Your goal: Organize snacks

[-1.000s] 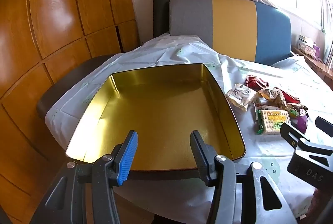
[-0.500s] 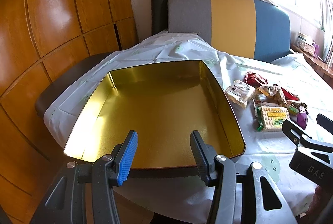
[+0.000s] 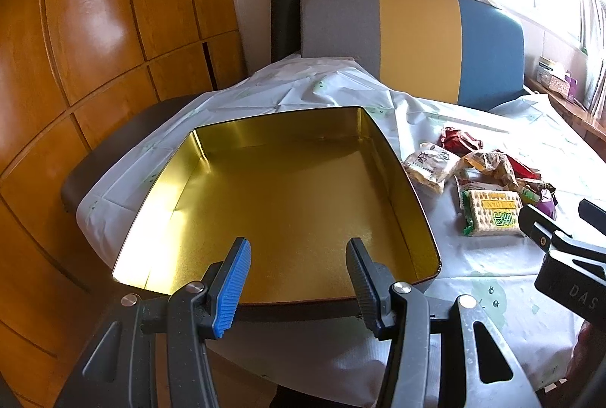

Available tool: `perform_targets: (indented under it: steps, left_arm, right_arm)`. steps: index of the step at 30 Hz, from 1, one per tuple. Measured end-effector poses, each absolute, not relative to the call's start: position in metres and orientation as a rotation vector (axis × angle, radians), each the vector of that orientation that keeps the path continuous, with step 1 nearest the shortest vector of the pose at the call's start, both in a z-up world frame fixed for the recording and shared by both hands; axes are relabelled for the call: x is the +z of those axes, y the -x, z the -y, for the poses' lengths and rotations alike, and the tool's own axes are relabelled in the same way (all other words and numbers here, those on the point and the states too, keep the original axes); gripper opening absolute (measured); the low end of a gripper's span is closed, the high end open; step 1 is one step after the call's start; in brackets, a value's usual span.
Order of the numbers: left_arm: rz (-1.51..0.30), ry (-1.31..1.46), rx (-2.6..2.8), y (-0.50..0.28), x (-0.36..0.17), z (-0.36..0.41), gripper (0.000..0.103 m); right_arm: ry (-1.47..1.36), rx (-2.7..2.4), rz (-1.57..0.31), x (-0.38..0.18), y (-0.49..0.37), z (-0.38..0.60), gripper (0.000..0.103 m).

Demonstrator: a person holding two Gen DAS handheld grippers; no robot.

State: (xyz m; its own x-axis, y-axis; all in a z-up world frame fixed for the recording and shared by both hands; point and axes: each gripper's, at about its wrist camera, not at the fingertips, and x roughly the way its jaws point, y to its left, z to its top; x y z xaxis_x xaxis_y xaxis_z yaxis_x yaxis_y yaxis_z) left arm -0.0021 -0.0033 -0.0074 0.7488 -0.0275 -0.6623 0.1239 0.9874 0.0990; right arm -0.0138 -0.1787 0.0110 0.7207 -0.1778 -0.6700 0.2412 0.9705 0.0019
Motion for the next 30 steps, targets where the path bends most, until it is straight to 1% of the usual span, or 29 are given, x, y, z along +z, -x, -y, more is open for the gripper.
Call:
perform_targets:
  steps: [17,25,30]
  left_arm:
    - [-0.72,-0.147,-0.094,0.004,-0.006,0.007,0.053]
    - [-0.723,-0.155,-0.142,0.007,-0.004,0.011,0.053]
    - [-0.748,-0.124,-0.264,0.006,-0.001,0.019,0.058]
  right_arm:
    - [-0.085,-0.241,-0.712,0.016,0.016,0.184,0.103]
    - [-0.088,-0.248,-0.711,0.022,0.011,0.204,0.103]
    - [-0.101,-0.257,-0.719,0.032,0.006,0.235,0.103]
